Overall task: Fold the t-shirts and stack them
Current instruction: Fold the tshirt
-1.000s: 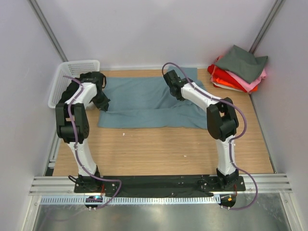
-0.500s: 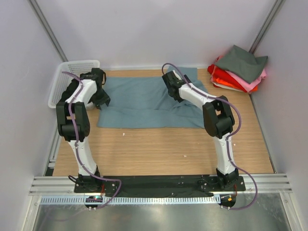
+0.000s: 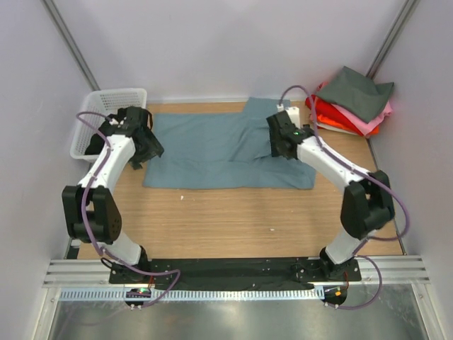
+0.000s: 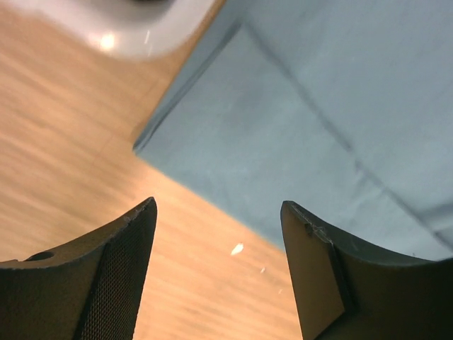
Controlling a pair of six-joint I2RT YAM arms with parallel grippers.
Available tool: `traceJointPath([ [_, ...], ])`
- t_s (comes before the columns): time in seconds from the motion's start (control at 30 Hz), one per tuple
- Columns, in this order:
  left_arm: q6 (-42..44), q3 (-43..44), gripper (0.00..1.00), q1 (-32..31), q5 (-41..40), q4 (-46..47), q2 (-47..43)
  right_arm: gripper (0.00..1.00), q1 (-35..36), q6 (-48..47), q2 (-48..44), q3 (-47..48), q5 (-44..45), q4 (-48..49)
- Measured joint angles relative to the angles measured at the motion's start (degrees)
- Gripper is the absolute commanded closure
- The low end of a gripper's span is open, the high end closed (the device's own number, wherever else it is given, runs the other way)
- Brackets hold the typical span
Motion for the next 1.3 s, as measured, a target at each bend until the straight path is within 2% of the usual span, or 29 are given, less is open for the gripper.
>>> traceJointPath([
  [0.13, -0.66, -12.72, 0.25, -0.04, 1.84, 3.48, -6.93, 0.14, -7.74, 8.70, -11.54, -14.99, -13.53, 2.08],
  [0.3, -2.16, -22.97, 0.24, 0.20, 4.33, 7.76, -8.22, 0.17, -17.94, 14.27, -15.43, -26.75, -23.78, 3.41],
  [0.47, -3.23, -26.60, 0.24, 1.81, 5.35, 11.21, -8.20, 0.21, -23.67, 16.09, -15.56, -32.65, -32.44, 6.84],
  [0.63, -3.61, -27.58, 0.23, 3.04, 5.31, 13.97, -7.45, 0.24, -27.52, 17.11, -14.19, -34.73, -37.99, 11.26],
  [0.87, -4.55, -29.09, 0.25, 3.13, 4.17, 16.17, -6.99, 0.42, -28.94, 17.53, -12.02, -35.04, -40.26, 17.42],
  [0.97, -4.92, -29.22, 0.27, 3.13, 2.73, 16.94, -6.38, 0.58, -29.40, 17.49, -11.78, -35.56, -40.59, 19.19],
  [1.03, -5.11, -29.20, 0.28, 3.15, 1.66, 17.77, -5.46, 0.63, -29.55, 17.57, -11.63, -35.89, -40.74, 20.02],
  [1.17, -5.40, -28.70, 0.35, 3.15, 0.26, 18.93, -2.05, 0.74, -29.81, 17.55, -11.52, -36.26, -40.96, 20.92],
  [1.3, -5.66, -26.10, 0.46, 3.32, -0.11, 19.28, 0.33, 0.78, -29.81, 17.53, -11.39, -36.54, -41.38, 21.53],
])
